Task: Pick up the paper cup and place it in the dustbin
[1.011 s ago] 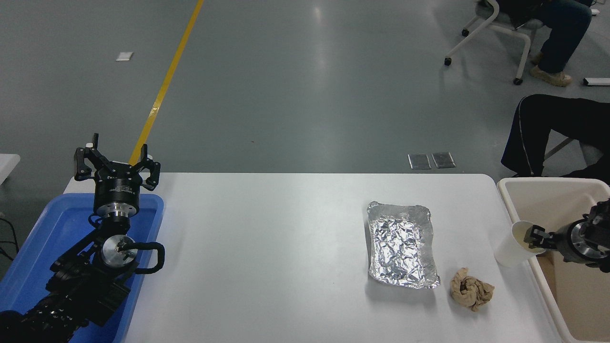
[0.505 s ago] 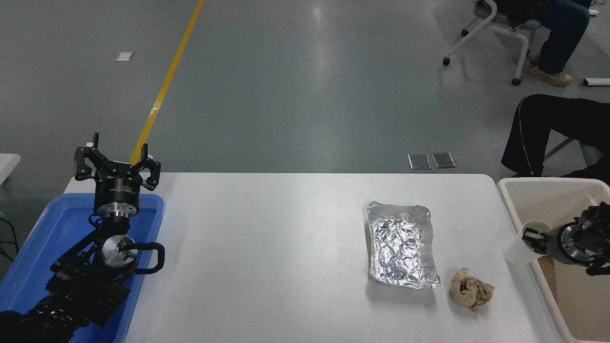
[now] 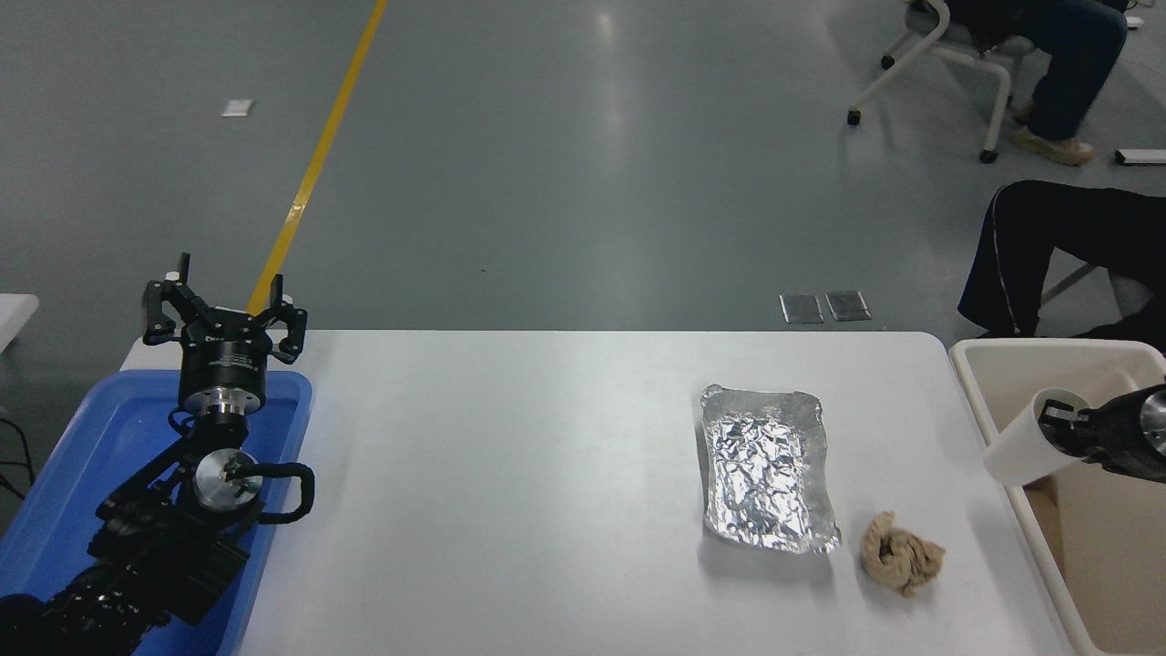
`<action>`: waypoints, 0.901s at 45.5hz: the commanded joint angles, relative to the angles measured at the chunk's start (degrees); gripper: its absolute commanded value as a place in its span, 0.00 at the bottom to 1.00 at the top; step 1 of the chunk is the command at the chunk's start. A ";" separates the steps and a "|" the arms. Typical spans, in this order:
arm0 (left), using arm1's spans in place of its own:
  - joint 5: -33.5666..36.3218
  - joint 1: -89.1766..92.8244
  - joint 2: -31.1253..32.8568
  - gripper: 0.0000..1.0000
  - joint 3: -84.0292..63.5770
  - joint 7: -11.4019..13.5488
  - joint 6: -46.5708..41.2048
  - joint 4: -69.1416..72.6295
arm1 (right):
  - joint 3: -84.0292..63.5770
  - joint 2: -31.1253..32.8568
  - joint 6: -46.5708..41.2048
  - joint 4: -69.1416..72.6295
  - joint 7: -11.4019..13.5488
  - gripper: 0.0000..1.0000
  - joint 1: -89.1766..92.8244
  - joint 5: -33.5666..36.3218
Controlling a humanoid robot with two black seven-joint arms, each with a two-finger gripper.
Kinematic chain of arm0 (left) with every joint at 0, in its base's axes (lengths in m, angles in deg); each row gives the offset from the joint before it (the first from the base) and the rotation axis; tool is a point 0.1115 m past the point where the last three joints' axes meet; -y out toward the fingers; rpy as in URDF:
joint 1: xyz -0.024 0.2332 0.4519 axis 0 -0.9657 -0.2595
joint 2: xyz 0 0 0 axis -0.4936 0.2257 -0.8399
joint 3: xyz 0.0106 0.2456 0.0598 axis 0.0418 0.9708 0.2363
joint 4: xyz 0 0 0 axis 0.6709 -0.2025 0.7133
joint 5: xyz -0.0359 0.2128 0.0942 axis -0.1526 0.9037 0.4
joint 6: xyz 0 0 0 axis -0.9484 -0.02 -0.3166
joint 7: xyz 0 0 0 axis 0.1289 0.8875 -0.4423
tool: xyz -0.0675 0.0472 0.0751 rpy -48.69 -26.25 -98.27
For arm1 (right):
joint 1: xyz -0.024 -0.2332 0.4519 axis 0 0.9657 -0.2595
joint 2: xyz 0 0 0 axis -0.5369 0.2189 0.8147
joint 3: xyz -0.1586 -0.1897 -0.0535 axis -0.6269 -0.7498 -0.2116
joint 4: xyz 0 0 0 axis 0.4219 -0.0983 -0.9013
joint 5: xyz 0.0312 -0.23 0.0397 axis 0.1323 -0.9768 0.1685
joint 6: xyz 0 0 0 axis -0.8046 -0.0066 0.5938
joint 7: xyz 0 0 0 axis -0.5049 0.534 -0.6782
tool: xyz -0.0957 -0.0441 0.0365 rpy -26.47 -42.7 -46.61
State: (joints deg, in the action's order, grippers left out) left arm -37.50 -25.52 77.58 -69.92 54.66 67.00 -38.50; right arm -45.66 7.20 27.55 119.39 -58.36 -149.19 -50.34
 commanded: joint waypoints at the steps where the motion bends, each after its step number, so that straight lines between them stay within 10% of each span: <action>1: 0.00 -0.01 0.00 0.99 0.03 -0.01 -0.03 0.02 | -15.10 3.62 -3.73 14.83 -0.08 0.00 -25.73 -1.14; 25: 0.00 -0.01 0.00 0.99 0.03 0.08 -0.03 0.02 | -24.34 2.57 -27.27 20.02 -0.08 0.00 -63.62 -1.23; 41: 0.00 -0.01 0.00 0.99 -0.05 -0.01 -0.03 0.02 | -24.52 2.92 -27.65 19.32 0.01 0.00 -61.72 -2.46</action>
State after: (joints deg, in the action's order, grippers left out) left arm -37.50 -25.53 77.58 -69.91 54.66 66.99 -38.50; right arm -69.48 9.79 1.79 139.18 -58.39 -210.97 -51.66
